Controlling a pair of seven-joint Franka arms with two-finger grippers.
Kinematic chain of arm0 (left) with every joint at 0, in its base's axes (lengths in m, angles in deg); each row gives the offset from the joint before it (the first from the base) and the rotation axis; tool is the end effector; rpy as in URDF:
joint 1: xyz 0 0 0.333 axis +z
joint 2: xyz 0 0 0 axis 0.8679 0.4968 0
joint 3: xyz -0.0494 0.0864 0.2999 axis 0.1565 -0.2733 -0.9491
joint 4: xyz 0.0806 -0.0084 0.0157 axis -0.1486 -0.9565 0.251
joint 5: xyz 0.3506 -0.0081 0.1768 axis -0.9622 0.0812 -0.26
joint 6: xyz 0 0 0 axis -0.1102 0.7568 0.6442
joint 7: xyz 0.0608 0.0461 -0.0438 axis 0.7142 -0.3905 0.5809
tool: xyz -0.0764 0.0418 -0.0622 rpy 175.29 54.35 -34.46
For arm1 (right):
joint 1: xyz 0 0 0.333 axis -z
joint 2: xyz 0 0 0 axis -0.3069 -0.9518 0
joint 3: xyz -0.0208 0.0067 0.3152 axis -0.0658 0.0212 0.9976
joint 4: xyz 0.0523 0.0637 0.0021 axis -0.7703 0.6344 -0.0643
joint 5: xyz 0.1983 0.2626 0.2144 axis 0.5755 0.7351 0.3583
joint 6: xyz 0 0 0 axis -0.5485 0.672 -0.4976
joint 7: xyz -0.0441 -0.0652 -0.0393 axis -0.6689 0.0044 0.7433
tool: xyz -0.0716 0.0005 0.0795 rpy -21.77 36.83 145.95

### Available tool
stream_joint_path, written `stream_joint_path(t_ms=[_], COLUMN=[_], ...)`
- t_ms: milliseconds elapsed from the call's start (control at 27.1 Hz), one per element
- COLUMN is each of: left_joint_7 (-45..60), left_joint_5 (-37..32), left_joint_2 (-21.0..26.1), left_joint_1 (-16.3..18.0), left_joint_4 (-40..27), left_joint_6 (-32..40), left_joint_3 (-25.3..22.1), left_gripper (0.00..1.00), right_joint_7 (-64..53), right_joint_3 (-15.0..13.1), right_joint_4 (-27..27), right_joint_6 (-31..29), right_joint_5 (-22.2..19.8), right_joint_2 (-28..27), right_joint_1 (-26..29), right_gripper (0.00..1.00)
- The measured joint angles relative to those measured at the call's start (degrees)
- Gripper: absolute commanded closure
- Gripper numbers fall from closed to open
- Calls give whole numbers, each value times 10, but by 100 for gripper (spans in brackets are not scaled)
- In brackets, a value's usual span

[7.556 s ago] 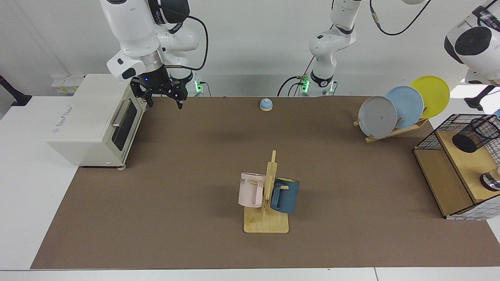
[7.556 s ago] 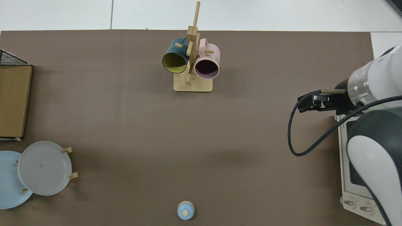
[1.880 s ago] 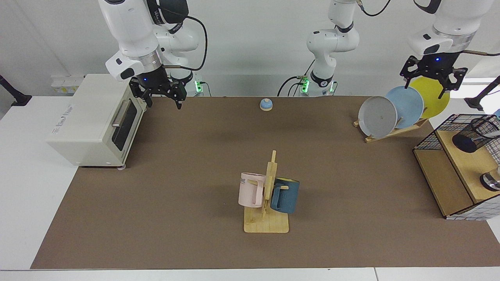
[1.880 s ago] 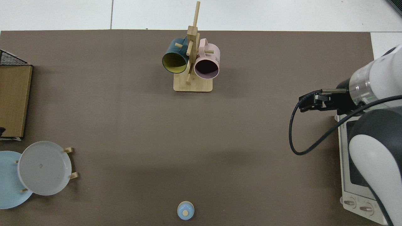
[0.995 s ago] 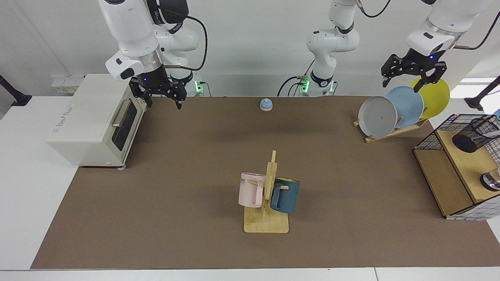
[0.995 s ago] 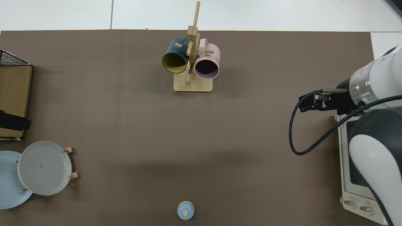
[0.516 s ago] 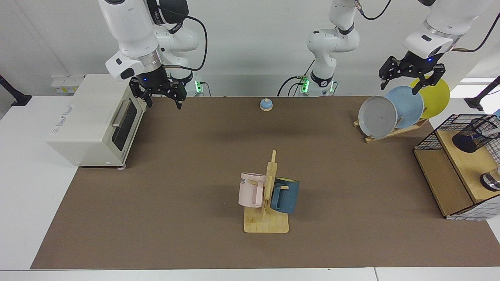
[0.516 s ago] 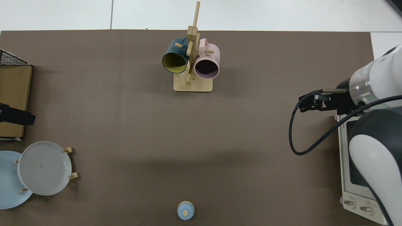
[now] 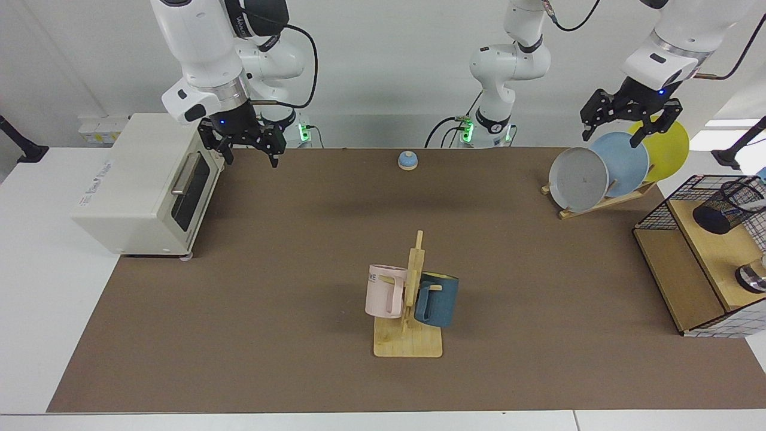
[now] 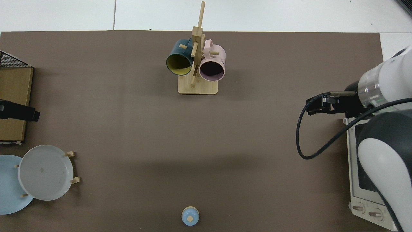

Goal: Put markers into pen holder

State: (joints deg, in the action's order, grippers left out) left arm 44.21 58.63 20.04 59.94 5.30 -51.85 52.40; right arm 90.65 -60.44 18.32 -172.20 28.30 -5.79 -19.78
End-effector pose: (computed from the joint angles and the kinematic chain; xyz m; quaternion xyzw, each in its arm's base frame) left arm 0.5475 -0.0021 0.6726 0.9948 -0.1008 -0.0050 0.0152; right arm 0.5537 0.0955 0.6154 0.9984 -0.0552 -0.0152 0.0009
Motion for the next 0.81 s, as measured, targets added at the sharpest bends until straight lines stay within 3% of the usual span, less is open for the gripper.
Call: stream_joint_path(t_ms=[811], left_joint_7=[10], left_joint_5=[1], left_joint_2=[16], left_joint_1=[-3], left_joint_4=[8], left_joint_6=[-12], left_joint_3=[4], left_gripper=[0], right_joint_7=[0], right_joint_3=[0], right_joint_4=[0], right_joint_6=[0], right_joint_5=[0], right_joint_2=[0], right_joint_1=[0], right_gripper=[0])
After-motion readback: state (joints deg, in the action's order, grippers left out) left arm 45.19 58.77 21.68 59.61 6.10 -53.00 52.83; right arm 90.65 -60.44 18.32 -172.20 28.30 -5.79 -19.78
